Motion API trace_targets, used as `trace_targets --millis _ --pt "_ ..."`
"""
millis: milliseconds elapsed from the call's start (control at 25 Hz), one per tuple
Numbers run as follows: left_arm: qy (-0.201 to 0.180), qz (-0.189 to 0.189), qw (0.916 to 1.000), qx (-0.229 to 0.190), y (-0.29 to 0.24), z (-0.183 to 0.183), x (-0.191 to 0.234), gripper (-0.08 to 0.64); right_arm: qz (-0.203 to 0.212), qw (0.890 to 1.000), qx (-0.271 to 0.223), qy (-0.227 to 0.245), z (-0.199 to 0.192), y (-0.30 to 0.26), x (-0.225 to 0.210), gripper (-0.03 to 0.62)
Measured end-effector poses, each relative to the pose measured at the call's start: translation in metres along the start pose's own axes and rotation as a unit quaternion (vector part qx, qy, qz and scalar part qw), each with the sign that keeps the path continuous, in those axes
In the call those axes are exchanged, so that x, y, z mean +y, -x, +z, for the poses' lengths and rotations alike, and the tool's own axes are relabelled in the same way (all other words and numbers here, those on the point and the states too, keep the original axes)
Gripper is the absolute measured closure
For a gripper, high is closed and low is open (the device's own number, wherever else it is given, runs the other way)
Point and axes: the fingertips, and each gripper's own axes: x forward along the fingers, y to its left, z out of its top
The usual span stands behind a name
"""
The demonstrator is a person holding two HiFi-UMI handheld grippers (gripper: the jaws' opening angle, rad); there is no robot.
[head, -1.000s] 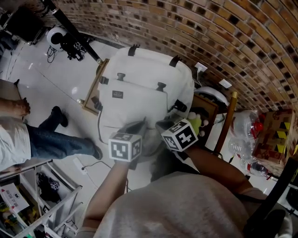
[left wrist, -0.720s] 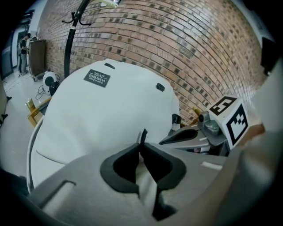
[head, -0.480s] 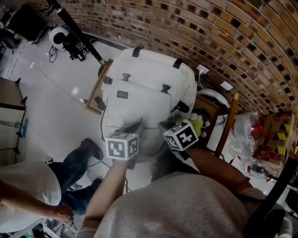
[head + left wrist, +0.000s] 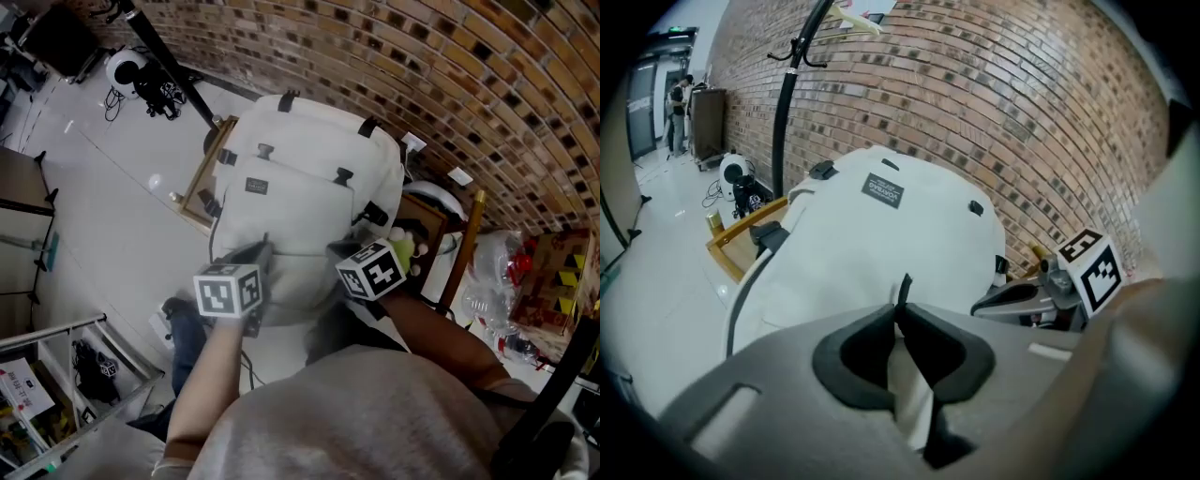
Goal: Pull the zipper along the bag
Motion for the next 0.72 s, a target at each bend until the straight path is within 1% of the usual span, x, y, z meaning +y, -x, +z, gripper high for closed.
trace_targets --millis 440,720 --pt "0.028 0.041 0.9986 -0.018 0.020 0.007 0.045 0.525 -0.002 1.000 0.004 -0.001 -0.002 0.000 -0.001 0.594" --pt "0.044 0.076 0.9957 -0.031 0.034 0.009 0.081 0.525 -0.004 1.000 0.007 -0.002 -0.002 -0.001 -0.002 0.594"
